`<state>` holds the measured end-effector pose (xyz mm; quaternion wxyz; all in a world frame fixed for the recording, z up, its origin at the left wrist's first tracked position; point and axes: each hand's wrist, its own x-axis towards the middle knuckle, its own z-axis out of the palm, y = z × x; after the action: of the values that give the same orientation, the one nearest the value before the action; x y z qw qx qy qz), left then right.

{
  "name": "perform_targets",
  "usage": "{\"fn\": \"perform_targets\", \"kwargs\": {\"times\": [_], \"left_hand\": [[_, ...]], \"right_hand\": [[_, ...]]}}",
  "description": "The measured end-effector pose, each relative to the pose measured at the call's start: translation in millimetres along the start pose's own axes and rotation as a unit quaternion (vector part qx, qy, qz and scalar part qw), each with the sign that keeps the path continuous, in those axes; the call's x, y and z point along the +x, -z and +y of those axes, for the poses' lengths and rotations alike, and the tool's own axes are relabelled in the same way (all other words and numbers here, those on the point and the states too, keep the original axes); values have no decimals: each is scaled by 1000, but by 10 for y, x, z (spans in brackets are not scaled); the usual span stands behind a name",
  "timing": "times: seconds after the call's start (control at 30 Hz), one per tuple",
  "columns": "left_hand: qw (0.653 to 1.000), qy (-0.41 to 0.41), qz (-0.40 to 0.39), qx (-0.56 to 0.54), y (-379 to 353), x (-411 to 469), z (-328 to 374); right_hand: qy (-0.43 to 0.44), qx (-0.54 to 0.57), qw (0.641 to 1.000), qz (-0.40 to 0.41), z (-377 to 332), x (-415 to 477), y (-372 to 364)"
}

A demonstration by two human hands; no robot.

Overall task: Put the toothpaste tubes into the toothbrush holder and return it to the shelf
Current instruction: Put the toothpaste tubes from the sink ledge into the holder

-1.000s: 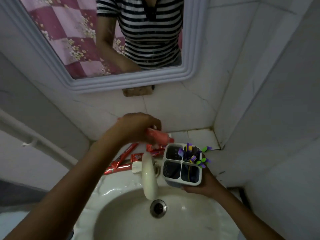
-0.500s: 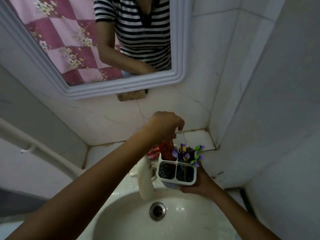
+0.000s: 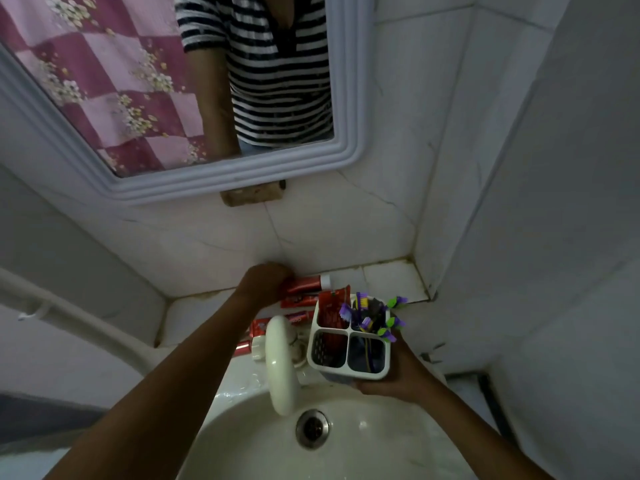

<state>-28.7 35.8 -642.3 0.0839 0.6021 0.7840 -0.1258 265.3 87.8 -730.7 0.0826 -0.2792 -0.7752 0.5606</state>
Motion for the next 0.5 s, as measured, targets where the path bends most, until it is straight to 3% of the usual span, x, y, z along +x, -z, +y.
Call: {"fn": "perform_targets", "kwargs": {"times": [0.1, 0.2, 0.33, 0.5], "left_hand": [[1000, -4, 4, -8, 15, -2, -8], [993, 15, 75, -93, 223, -77, -26], [947, 94, 214, -220, 635, -491, 21], [883, 60, 371, -282, 1175, -1145, 184]], "right_hand": [[7, 23, 1000, 9, 95, 29, -53], [13, 26, 1000, 12, 124, 39, -75], [26, 42, 998, 36, 89, 36, -72], [25, 13, 999, 16, 68, 31, -25]]}}
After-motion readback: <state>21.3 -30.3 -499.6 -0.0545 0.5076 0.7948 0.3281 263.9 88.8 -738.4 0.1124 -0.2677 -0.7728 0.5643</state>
